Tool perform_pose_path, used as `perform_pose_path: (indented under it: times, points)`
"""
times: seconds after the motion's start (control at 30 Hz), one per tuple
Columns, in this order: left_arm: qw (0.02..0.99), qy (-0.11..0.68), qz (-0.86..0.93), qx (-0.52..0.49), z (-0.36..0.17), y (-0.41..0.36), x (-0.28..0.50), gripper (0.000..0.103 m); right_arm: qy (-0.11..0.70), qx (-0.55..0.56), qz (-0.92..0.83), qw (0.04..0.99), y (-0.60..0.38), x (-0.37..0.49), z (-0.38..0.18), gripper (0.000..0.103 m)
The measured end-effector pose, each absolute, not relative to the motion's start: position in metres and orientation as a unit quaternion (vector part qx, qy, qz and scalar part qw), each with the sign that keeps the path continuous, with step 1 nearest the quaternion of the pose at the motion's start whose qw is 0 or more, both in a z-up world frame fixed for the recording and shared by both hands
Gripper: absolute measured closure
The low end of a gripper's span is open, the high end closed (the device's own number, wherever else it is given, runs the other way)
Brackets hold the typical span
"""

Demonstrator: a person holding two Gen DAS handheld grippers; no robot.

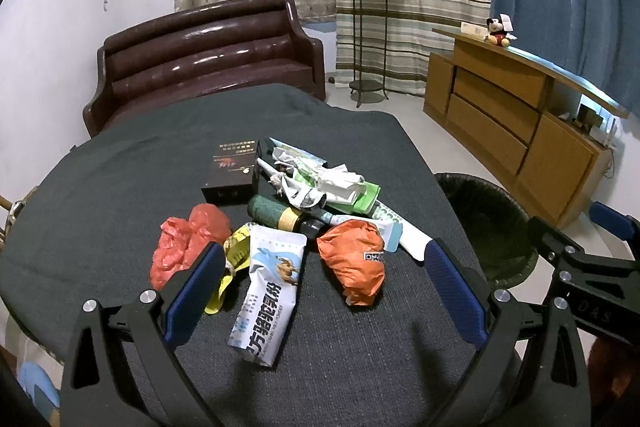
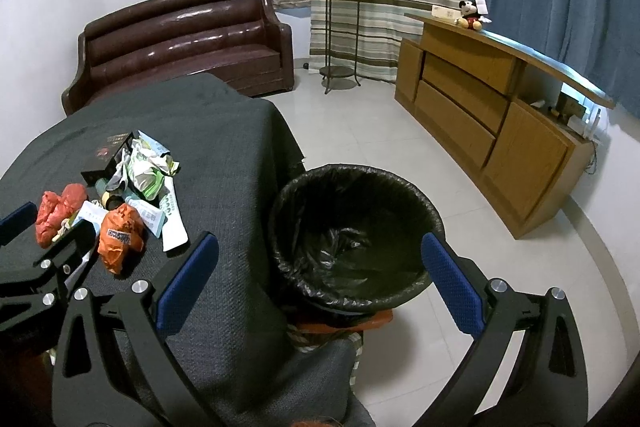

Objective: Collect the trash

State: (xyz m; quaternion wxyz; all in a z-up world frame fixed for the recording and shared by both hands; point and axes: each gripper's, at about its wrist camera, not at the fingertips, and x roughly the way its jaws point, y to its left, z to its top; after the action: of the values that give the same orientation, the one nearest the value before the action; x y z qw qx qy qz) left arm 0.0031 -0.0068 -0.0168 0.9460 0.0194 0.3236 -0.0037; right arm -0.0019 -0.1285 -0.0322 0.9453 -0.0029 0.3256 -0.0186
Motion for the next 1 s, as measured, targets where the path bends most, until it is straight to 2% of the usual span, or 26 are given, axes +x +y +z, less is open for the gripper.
perform_pose_path:
  times: [1.0]
  points:
    - [0.946, 0.325, -0.002, 0.018, -0.011, -0.003, 0.001, 0.006, 0.327, 0.0, -0.018, 0.945, -0.131, -0.005, -0.03, 0.004]
